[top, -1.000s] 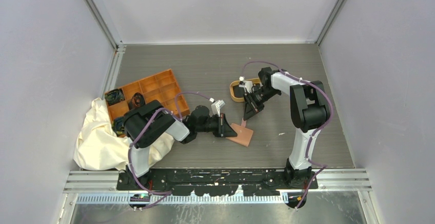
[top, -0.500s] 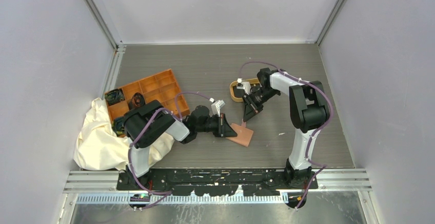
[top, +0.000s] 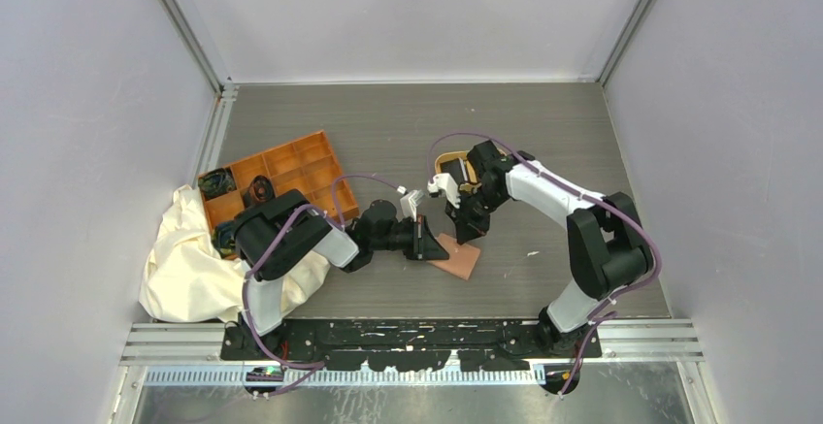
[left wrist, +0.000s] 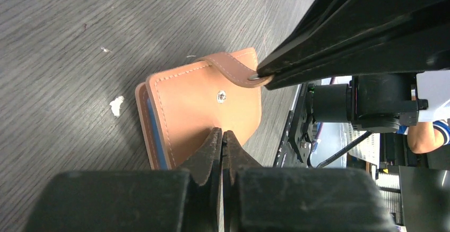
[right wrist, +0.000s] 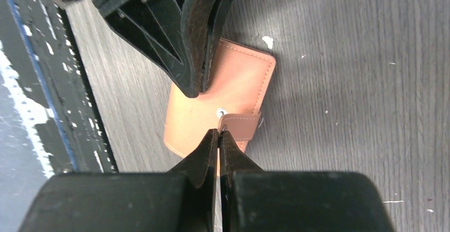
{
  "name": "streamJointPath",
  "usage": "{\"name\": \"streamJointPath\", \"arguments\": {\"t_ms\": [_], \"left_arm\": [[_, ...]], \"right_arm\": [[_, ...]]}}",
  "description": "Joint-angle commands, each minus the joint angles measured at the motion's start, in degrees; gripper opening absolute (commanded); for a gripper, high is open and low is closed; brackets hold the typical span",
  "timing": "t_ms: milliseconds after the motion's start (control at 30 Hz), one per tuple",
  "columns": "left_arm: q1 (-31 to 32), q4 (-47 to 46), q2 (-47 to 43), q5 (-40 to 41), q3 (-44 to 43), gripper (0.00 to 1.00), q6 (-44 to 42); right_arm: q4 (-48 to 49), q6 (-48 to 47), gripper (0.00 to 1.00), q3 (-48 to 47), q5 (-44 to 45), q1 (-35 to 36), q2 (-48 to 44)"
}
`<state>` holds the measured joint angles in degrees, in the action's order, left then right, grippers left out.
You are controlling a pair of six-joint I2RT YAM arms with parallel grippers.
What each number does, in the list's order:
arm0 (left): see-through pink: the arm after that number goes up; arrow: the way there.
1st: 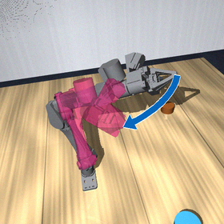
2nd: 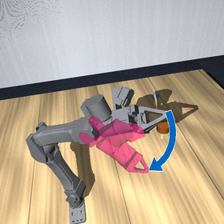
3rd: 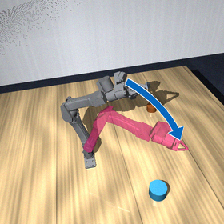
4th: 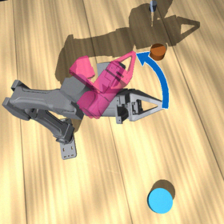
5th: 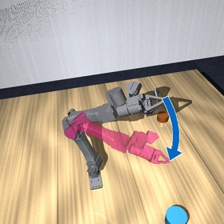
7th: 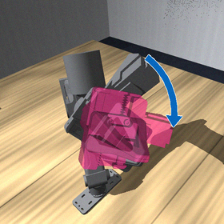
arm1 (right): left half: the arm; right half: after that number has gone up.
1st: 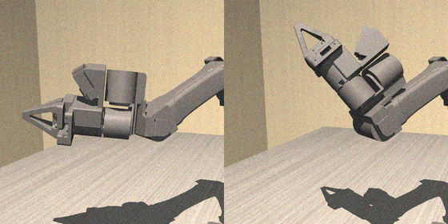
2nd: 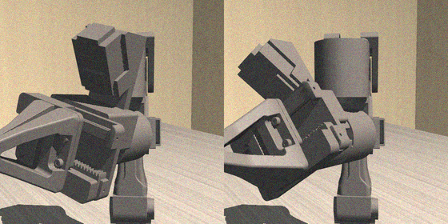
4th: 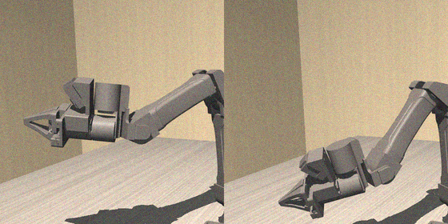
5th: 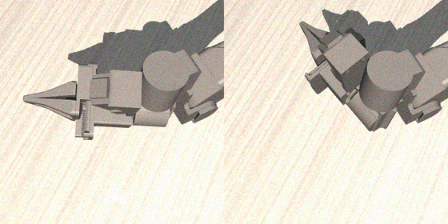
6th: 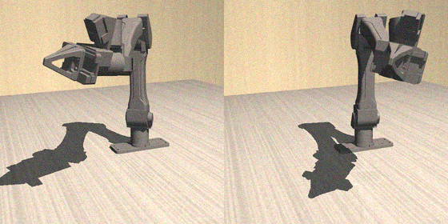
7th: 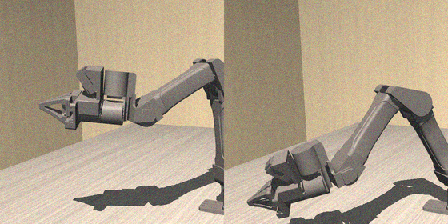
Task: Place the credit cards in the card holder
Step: Close the card holder at the center of the board.
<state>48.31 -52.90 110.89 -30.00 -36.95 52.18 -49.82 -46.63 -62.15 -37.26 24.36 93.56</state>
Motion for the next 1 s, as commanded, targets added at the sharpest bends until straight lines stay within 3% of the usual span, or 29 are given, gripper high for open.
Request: {"name": "streamJointPath", "arguments": {"t_ms": [0,633,967], "left_arm": [[0.2,-1.8,-0.3,0.4,0.4,0.0,0.2],[-0.3,-4.6,1.2,-0.4,0.8,0.0,1.7],[-0.3,-4.9,1.5,-0.6,0.7,0.0,1.8]], "right_arm": [[3.6,-3.5,0.02,2.4,4.3,2.0,-3.0],[11.4,-3.9,0.02,8.0,11.8,7.5,-6.6],[10.6,-5.2,0.01,8.8,13.0,11.4,-7.3]]}}
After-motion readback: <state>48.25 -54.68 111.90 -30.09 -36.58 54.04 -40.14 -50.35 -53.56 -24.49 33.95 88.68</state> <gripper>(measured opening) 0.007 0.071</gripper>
